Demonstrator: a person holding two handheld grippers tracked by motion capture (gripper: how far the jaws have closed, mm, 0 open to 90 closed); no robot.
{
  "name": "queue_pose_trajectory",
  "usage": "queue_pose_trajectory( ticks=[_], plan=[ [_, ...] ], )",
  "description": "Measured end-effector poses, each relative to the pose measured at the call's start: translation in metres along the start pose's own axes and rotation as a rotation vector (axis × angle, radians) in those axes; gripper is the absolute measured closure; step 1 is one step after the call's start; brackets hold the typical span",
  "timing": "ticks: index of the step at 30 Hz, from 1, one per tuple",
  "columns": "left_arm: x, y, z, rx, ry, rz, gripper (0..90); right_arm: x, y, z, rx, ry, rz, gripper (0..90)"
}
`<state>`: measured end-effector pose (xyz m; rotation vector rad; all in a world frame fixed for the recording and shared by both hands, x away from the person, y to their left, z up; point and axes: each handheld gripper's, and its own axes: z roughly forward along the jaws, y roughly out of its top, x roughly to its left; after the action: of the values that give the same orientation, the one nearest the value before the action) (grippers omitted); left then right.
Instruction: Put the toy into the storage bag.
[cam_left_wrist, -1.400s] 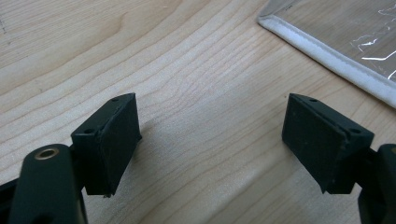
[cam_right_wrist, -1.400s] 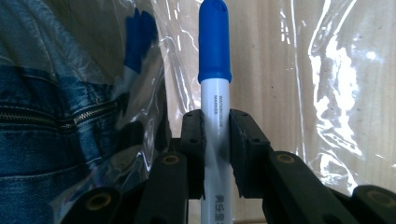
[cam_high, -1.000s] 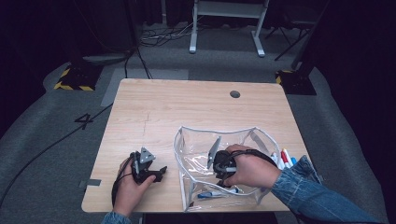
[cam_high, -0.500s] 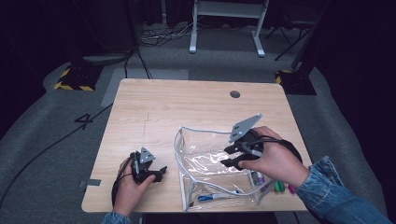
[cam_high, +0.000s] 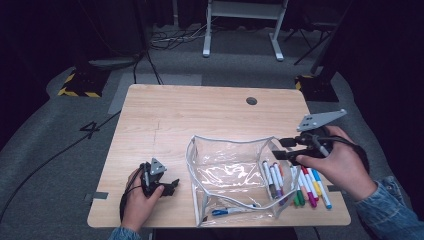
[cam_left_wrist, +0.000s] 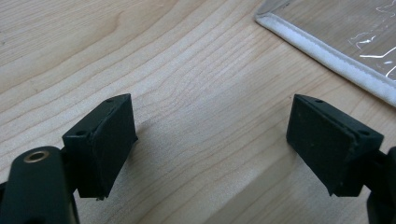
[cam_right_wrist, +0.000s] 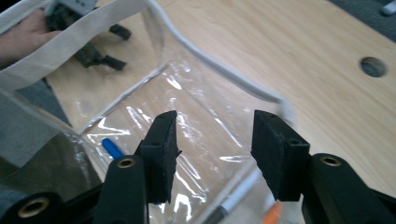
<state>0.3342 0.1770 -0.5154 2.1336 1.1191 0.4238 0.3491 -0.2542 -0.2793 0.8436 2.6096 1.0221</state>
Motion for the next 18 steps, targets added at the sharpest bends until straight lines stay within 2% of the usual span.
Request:
queue_pose_trajectory(
  ticks=[1,4,5,6,8,9,10,11,12,13,15,16,18],
  plan=[
    [0.0,0.0,0.0,0.001,0.0,0.001,16.2,-0.011,-0.008,-0.008,-0.012,-0.021,0.035,52.1],
    [0.0,0.0,0.0,0.001,0.0,0.001,16.1,-0.026,-0.021,-0.019,-0.004,-0.066,0.083,53.8],
    [0.0,0.0,0.0,0.001,0.0,0.001,16.1,-0.026,-0.021,-0.019,-0.004,-0.066,0.083,53.8],
    [0.0,0.0,0.0,0.0,0.0,0.0,16.2,-0.036,-0.031,-0.024,0.005,-0.092,0.117,54.6],
    [0.0,0.0,0.0,0.001,0.0,0.001,16.2,-0.043,-0.04,-0.028,0.017,-0.122,0.138,55.0],
    [0.0,0.0,0.0,0.001,0.0,0.001,16.1,-0.043,-0.04,-0.028,0.017,-0.122,0.138,55.0],
    [0.0,0.0,0.0,0.001,0.0,0.002,16.1,-0.049,-0.046,-0.029,0.031,-0.136,0.152,55.5],
    [0.0,0.0,0.0,0.001,0.0,0.001,16.2,-0.057,-0.057,-0.029,0.059,-0.156,0.186,55.7],
    [0.0,0.0,0.0,0.001,0.0,0.001,16.1,-0.057,-0.057,-0.029,0.059,-0.156,0.186,55.7],
    [0.0,0.0,0.0,0.001,0.0,0.001,16.1,-0.064,-0.067,-0.028,0.086,-0.178,0.207,56.5],
    [0.0,0.0,0.0,0.001,0.0,0.002,16.1,-0.068,-0.072,-0.027,0.091,-0.187,0.217,56.4],
    [0.0,0.0,0.0,0.001,0.0,0.002,16.1,-0.075,-0.081,-0.025,0.106,-0.199,0.252,56.3],
    [0.0,0.0,0.0,0.001,0.001,0.002,16.1,-0.082,-0.09,-0.022,0.117,-0.212,0.27,56.2]
  ],
)
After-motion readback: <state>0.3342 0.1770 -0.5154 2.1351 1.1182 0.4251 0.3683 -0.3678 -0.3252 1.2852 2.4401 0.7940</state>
